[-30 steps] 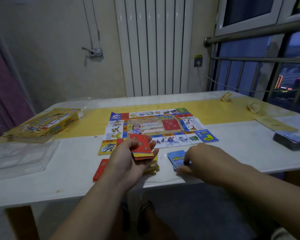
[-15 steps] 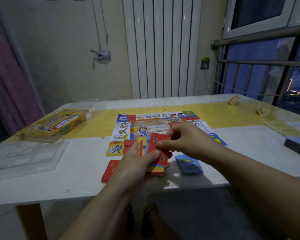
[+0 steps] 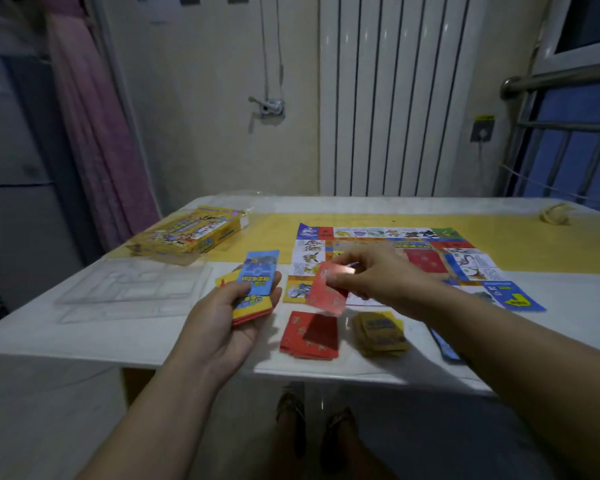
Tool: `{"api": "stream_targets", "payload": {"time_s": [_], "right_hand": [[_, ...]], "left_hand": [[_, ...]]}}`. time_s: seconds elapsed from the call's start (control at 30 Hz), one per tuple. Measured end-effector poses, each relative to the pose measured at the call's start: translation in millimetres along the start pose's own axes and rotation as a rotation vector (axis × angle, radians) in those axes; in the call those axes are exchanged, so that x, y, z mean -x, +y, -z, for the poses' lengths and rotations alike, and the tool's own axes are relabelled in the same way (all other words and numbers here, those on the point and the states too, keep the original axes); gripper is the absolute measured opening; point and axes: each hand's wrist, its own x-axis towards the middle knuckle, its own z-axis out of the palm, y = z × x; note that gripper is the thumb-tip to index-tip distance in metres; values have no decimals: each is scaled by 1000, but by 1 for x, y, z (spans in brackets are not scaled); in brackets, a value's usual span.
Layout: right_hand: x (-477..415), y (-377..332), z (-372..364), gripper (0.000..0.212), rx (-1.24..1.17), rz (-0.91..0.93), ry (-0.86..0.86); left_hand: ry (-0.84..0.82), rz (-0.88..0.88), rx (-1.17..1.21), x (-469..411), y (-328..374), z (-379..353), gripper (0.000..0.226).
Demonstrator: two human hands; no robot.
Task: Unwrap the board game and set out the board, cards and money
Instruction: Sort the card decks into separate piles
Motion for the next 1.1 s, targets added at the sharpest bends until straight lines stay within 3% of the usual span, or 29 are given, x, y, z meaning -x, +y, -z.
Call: {"api": "stream_targets", "payload": {"time_s": [0.1, 0.23, 0.27, 0.33, 0.4, 0.43, 0.6, 0.73, 0.87, 0.93, 1.03, 1.1], "right_hand": [[-2, -1, -26, 34, 262, 0, -84], [-3, 8, -42, 43, 733, 96, 61], [-2, 9, -40, 42, 693, 117, 107], [-2, 3, -30, 32, 367, 124, 160], [2, -7, -21, 21, -31, 81, 100], [5, -10, -17, 19, -110, 58, 67], [12, -8, 6, 7, -52, 32, 127], [25, 2, 31, 16, -262, -34, 228], [46, 11, 39, 18, -203, -2, 288], [58, 11, 49, 18, -55, 17, 250], [76, 8, 69, 8, 34, -4, 63], [82, 12, 80, 10, 55, -20, 59]], "left_hand": [[43, -48, 5, -1, 7, 7, 19], [53, -49, -48, 0, 3, 11, 22], [46, -43, -69, 2, 0, 10, 22], [14, -34, -116, 4, -6, 7, 25], [-43, -20, -182, 7, -16, 0, 29], [-75, -16, -235, 8, -22, -5, 31], [-165, 44, -282, 13, -45, -29, 25], [-208, 96, -265, 12, -54, -44, 21], [-174, 24, -451, 6, -74, -60, 21], [-150, -25, -550, -1, -82, -66, 24], [-194, -55, -635, -5, -91, -77, 25], [-216, -35, -650, -5, -96, -85, 30]]}}
